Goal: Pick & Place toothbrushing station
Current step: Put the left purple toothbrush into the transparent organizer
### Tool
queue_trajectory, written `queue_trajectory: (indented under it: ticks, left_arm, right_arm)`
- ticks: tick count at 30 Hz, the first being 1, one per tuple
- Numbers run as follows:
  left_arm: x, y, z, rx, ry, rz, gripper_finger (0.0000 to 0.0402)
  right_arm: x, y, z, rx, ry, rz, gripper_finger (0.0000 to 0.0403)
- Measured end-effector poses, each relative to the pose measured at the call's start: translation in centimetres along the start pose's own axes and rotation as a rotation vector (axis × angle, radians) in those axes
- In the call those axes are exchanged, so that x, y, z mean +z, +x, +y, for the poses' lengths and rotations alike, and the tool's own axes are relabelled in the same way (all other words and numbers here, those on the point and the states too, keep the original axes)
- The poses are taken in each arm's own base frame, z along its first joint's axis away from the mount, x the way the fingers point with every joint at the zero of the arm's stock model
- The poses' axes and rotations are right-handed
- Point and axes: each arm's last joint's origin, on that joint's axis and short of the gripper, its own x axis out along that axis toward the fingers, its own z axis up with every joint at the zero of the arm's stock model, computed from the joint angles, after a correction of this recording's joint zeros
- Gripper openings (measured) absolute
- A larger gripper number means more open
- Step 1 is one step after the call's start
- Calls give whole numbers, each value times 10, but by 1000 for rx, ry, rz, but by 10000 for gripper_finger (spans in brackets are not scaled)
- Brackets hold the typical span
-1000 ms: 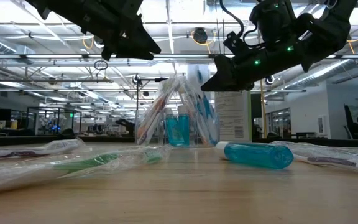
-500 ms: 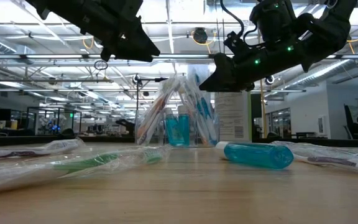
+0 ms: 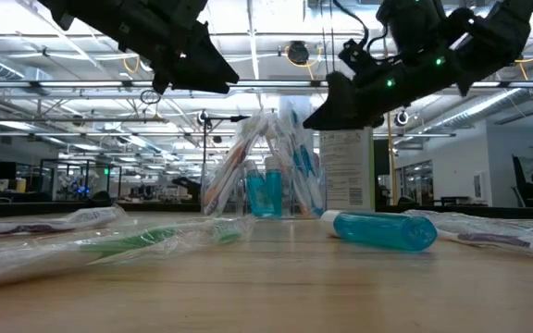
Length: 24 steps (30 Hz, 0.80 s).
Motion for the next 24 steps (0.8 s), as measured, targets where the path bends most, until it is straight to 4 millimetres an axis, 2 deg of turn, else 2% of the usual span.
queue_trajectory:
  ticks: [9,15,24]
  left_arm:
    - [-13,-5,-5,19,-55,96,177]
    - [-17,-13,-20,-39,-60,103,177]
    - [-22,-23,-33,-82,-26,142,177]
  right_arm:
    - [16,-29,3,72,16,42,155]
    - [20,-44,9,312,157,124,155]
    - [4,-50,29,494,181,268,155]
